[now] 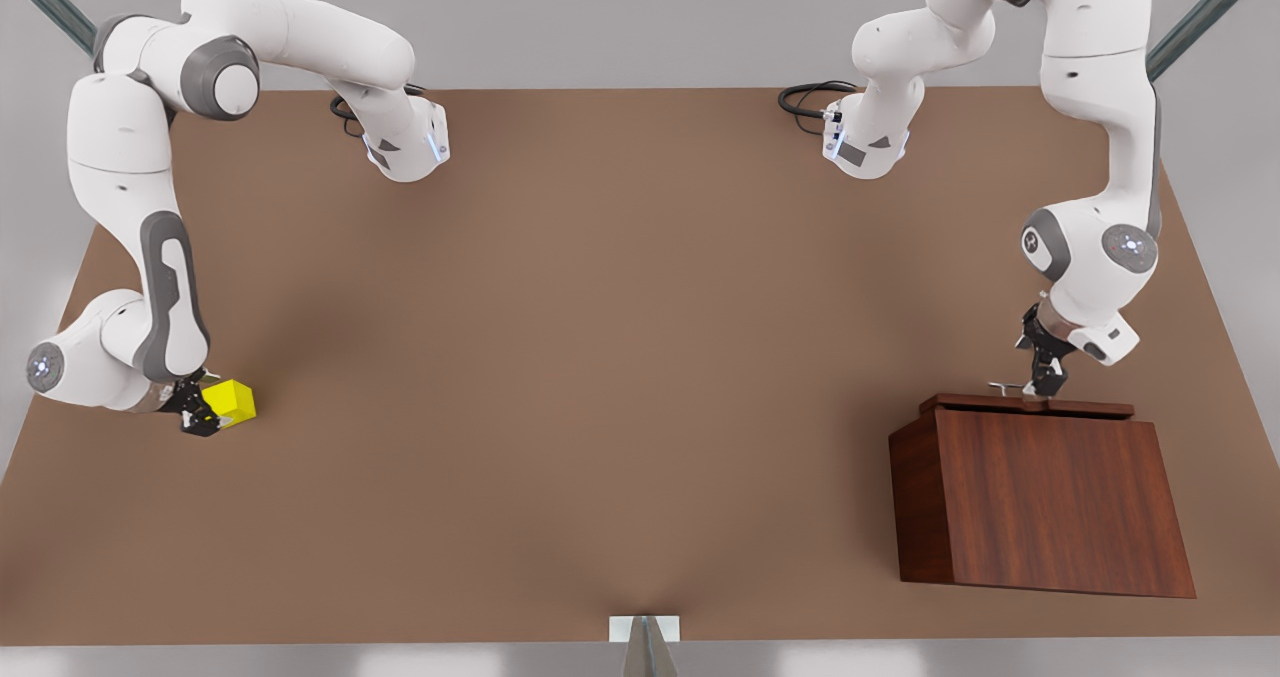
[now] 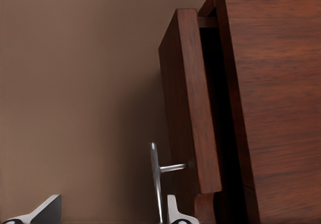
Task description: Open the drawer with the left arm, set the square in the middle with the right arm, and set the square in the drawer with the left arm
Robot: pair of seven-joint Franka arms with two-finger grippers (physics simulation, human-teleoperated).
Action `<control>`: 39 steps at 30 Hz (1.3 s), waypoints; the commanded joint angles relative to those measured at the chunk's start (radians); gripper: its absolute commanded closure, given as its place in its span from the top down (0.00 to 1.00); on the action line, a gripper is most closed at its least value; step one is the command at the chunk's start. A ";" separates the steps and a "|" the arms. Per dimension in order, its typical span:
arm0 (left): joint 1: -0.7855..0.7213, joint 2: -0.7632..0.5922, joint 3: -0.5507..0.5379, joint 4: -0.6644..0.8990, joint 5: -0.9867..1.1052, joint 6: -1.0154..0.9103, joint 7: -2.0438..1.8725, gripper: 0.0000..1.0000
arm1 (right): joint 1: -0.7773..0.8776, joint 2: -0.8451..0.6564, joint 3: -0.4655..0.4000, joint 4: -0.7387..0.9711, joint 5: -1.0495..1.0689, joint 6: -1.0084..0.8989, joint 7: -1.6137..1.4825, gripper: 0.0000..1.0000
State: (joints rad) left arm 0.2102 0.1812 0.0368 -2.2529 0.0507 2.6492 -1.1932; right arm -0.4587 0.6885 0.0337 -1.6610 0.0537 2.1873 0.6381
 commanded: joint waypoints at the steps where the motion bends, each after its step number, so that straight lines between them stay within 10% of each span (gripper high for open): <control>1: 0.000 0.000 0.000 -0.002 0.000 0.000 0.000 1.00 | -0.001 0.002 0.000 0.000 0.000 0.000 0.000 1.00; 6: 0.000 -0.040 0.000 -0.025 0.000 -0.034 -0.008 1.00 | 0.002 0.011 0.000 -0.016 0.000 0.040 -0.003 0.96; 10: -0.002 -0.049 0.000 -0.031 0.000 -0.043 -0.022 1.00 | 0.005 0.016 0.000 -0.016 0.000 0.051 -0.002 0.64; 21: -0.012 -0.069 -0.002 -0.031 0.000 -0.120 -0.025 1.00 | 0.032 -0.035 0.014 -0.006 0.000 -0.020 0.067 0.56; 29: -0.012 -0.081 -0.002 -0.046 0.000 -0.146 -0.031 1.00 | 0.412 -0.259 0.018 -0.009 0.092 -0.336 0.402 0.57; 39: -0.012 -0.123 0.000 -0.071 0.001 -0.163 -0.028 1.00 | 1.009 -0.086 0.018 0.162 0.196 -0.107 0.727 0.48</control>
State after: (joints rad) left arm 0.1978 0.0583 0.0368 -2.3240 0.0514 2.4874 -1.2210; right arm 0.5767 0.6135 0.0522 -1.4858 0.2541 2.0839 1.3755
